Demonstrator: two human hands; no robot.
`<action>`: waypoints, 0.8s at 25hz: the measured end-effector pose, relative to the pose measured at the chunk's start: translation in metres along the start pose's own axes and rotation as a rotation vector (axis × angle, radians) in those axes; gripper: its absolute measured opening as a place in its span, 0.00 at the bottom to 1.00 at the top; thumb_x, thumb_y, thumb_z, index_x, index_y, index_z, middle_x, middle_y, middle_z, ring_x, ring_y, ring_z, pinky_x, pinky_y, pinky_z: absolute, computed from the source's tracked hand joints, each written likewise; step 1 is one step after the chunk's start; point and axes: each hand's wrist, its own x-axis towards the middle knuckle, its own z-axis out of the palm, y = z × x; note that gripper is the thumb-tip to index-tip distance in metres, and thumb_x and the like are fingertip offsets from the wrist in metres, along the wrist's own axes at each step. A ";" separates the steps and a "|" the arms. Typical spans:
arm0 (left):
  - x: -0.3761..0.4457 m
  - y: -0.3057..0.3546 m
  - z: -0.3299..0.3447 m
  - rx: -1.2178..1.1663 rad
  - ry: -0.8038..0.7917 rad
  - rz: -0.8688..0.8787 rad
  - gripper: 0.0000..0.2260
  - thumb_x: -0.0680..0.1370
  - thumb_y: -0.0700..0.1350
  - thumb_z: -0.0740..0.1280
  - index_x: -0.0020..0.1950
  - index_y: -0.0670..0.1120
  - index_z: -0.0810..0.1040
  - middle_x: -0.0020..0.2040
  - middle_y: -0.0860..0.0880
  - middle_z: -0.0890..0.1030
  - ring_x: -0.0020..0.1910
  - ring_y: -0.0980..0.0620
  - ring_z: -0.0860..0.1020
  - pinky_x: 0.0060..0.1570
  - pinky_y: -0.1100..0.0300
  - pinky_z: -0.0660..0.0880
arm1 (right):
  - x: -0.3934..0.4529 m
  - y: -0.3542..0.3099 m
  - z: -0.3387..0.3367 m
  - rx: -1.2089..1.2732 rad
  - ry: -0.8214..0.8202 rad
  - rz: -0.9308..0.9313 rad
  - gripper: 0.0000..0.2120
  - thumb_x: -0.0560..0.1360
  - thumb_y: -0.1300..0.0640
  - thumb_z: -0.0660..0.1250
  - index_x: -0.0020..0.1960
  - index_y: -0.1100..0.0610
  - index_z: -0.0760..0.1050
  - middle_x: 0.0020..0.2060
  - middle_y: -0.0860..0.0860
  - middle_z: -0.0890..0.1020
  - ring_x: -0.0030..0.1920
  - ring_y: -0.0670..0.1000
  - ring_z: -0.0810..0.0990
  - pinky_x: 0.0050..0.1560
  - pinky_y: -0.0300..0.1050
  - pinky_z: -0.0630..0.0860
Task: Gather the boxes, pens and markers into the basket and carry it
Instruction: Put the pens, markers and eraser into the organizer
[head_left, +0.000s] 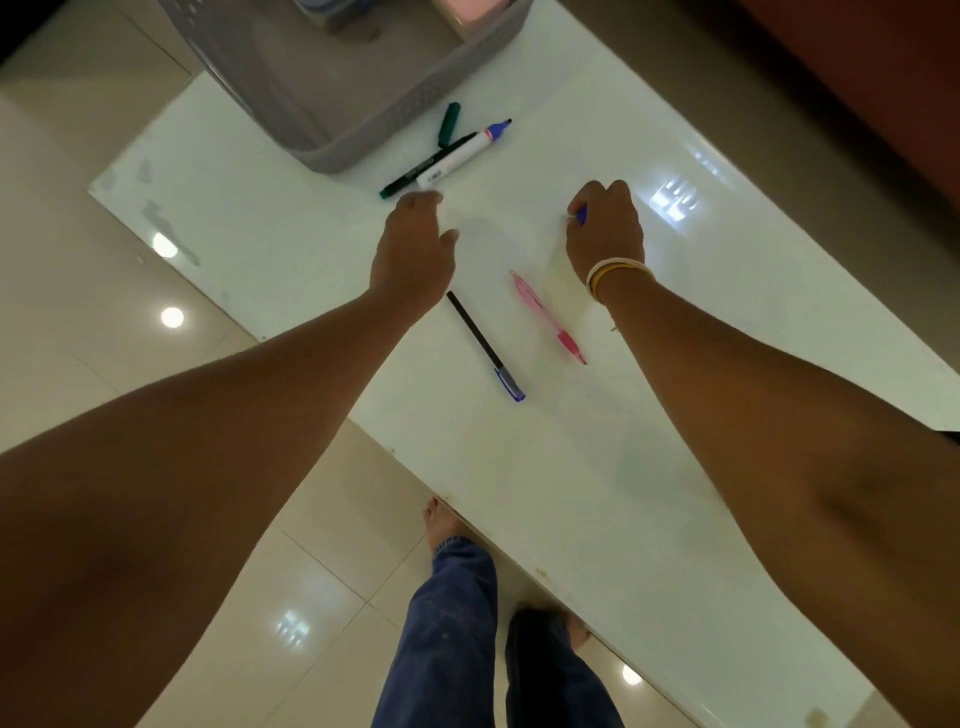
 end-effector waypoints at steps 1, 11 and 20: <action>0.013 0.005 0.000 0.009 0.024 0.018 0.19 0.81 0.44 0.61 0.72 0.42 0.67 0.70 0.44 0.70 0.70 0.48 0.69 0.68 0.57 0.67 | -0.001 -0.002 0.005 0.044 0.010 0.001 0.07 0.77 0.62 0.61 0.54 0.59 0.74 0.56 0.57 0.72 0.50 0.58 0.78 0.54 0.53 0.78; 0.055 0.011 0.019 0.235 -0.012 0.038 0.13 0.79 0.43 0.66 0.62 0.41 0.75 0.58 0.43 0.76 0.56 0.46 0.77 0.54 0.54 0.77 | 0.013 0.011 0.008 0.234 -0.028 0.020 0.05 0.74 0.60 0.65 0.50 0.57 0.75 0.47 0.53 0.74 0.45 0.51 0.74 0.52 0.47 0.77; -0.008 0.026 0.029 -0.013 0.014 0.204 0.09 0.78 0.40 0.66 0.56 0.40 0.79 0.51 0.42 0.81 0.48 0.46 0.79 0.48 0.56 0.77 | -0.019 0.012 -0.007 0.900 0.044 0.377 0.07 0.78 0.64 0.62 0.50 0.55 0.66 0.45 0.56 0.77 0.41 0.53 0.81 0.54 0.52 0.81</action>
